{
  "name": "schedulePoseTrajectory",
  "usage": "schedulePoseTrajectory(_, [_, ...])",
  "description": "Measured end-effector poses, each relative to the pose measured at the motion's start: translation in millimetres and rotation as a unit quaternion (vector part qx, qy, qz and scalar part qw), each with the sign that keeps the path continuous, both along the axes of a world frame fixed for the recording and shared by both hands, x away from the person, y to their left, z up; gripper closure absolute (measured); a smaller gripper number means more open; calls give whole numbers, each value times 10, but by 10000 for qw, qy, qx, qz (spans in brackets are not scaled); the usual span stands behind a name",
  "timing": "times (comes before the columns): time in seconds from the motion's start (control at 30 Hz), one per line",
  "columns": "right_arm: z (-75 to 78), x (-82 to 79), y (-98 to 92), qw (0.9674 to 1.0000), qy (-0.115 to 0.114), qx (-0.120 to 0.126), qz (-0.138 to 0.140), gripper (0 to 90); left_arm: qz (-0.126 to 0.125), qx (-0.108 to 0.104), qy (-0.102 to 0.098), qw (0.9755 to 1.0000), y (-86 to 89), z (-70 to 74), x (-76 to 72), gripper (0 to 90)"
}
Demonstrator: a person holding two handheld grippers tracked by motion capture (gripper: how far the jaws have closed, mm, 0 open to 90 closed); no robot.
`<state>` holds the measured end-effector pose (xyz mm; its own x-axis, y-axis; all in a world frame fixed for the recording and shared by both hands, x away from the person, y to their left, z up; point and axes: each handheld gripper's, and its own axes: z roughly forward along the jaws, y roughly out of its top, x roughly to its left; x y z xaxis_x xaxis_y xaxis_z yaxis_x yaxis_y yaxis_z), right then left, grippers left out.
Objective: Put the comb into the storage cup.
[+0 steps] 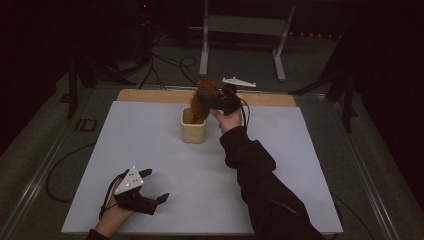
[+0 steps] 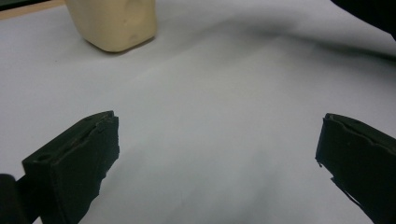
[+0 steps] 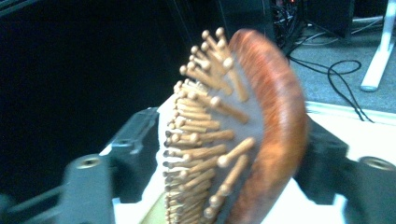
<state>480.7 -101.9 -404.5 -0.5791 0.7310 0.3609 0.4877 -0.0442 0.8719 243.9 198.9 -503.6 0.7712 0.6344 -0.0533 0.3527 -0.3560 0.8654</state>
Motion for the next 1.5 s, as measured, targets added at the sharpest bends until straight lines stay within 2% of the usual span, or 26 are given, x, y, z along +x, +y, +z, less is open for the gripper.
schedulePoseTrajectory(0.1, [42, 2, -52, 10000, -73, 19, 48, 149, -3, -7, -8, 10000, -4, 1, -1, 0])
schedulePoseTrajectory(0.2, [68, -16, -89, 9997, -151, -98, 145, 110, -1, -15, -16, 10000, -11, 4, 0, 0])
schedulePoseTrajectory(0.37, [82, -37, -131, 9987, -220, -441, 128, 108, -3, -16, -18, 10000, -19, 7, -1, 0])
schedulePoseTrajectory(0.47, [85, -33, -165, 9986, -271, -441, 118, 105, -7, -1, -16, 10000, -19, 3, -2, 0])
schedulePoseTrajectory(0.53, [85, -29, -184, 9984, -335, -405, 211, 106, -20, -6, -3, 10000, -18, 2, -1, 0])
schedulePoseTrajectory(0.77, [90, -34, -203, 9962, -485, -595, 407, 107, 23, -34, -9, 10000, -10, 9, -4, 0])
schedulePoseTrajectory(0.8, [91, -34, -211, 9950, -513, -704, 481, 107, 22, -28, -8, 10000, -8, 8, -6, 0])
schedulePoseTrajectory(0.93, [106, -40, -246, 9928, -555, -879, 595, 107, 44, -20, -17, 10000, 5, 7, -15, 0])
schedulePoseTrajectory(1.17, [113, -47, -303, 9901, -596, -1078, 666, 107, 78, -34, -27, 10000, 19, 20, -34, 0])
schedulePoseTrajectory(1.5, [171, -119, -390, 9875, -711, -1208, 723, 107, 59, -27, -32, 10000, 13, 23, -45, 0])
